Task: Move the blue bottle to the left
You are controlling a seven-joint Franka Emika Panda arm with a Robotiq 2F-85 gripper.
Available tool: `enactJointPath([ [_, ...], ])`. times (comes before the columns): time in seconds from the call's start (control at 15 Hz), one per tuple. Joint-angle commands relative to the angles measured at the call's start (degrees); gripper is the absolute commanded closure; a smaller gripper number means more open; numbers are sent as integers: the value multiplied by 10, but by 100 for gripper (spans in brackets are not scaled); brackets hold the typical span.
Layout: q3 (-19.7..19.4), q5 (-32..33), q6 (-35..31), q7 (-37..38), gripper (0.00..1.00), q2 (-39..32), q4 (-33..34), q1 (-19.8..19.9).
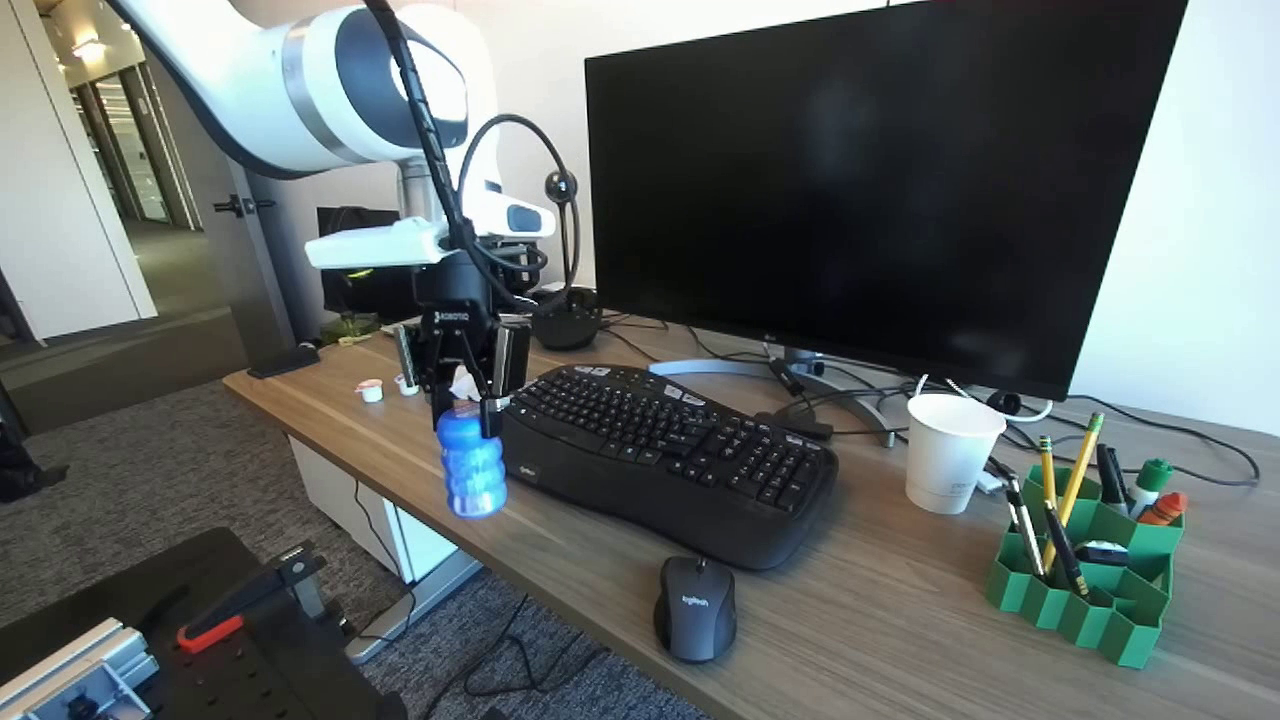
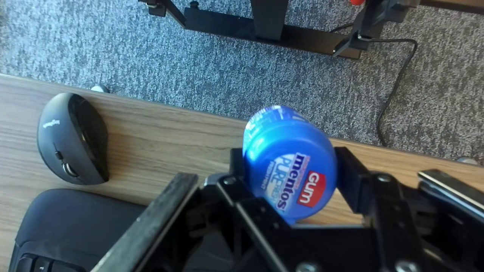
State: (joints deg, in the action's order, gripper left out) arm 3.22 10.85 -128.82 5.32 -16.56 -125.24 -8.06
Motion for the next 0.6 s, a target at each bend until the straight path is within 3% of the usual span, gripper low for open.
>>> enactJointPath([
  [0.0, 6, 2, 11, 23, 65, 2, 11, -9],
  [0.53, 10, 9, 9, 86, 65, -6, 32, -40],
])
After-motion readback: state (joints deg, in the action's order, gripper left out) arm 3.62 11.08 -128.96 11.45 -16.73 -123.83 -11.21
